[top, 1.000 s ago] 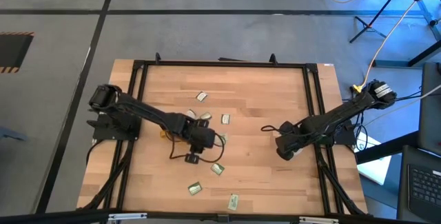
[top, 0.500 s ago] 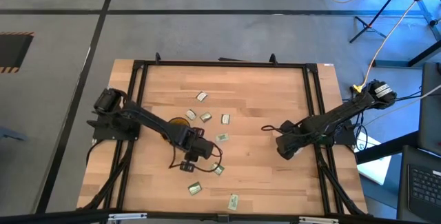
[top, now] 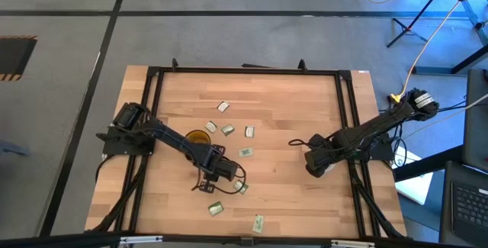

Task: Pick and place Stevia / Truvia into bins
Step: Put the green stevia packet into the transparent container

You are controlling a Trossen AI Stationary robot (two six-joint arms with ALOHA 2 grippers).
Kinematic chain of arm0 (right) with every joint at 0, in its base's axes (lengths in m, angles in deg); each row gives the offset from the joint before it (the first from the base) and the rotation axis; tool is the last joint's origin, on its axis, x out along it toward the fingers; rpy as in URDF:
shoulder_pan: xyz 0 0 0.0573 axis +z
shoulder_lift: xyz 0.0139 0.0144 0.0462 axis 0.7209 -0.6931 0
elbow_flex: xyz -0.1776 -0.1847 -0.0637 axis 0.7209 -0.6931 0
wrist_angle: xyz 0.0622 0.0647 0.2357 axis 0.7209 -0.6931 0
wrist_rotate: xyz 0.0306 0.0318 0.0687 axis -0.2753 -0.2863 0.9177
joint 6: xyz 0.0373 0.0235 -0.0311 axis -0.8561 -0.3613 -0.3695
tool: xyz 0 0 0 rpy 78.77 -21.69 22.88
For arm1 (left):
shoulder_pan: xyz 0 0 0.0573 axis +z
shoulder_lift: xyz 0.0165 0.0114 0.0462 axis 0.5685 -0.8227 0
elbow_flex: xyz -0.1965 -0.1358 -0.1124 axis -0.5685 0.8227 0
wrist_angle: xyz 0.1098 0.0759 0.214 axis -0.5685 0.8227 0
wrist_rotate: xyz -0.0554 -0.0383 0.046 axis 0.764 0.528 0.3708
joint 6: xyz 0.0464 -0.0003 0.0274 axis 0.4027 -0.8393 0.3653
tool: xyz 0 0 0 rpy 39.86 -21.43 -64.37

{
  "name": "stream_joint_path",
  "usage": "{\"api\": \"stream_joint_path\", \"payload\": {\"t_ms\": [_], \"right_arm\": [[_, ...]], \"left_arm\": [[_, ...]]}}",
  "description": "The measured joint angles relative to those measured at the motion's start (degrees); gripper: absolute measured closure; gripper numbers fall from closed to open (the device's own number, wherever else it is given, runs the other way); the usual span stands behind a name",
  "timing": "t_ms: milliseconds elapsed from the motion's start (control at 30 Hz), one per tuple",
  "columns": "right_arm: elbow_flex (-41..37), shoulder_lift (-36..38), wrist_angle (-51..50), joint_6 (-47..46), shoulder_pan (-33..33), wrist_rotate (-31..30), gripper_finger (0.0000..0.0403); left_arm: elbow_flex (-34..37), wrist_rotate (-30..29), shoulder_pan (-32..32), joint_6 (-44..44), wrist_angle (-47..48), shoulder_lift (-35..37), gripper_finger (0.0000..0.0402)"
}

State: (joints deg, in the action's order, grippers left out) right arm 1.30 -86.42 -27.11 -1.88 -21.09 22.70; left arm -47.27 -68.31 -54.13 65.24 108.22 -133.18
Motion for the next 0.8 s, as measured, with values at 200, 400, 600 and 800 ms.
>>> {"api": "stream_joint_path", "payload": {"t_ms": [200, 400, 600, 800], "right_arm": [[0.0, 0.0, 0.0, 0.1, 0.0, 0.0, 0.029], [0.0, 0.4, -0.4, -0.1, 0.0, -0.1, 0.029], [4.1, 2.1, -1.6, 0.6, 1.0, -6.7, 0.029], [9.6, 2.9, 6.2, 14.6, 3.1, -18.9, 0.029]], "left_arm": [[-0.1, -0.1, 0.0, 0.0, 0.3, -0.7, 0.0313], [0.0, -0.5, 0.0, 0.0, 0.3, -0.4, 0.0343], [0.1, -0.7, 0.1, 0.1, 0.3, -0.3, 0.0369], [-0.8, -0.7, 0.1, 0.1, 1.5, -0.4, 0.0396]]}}
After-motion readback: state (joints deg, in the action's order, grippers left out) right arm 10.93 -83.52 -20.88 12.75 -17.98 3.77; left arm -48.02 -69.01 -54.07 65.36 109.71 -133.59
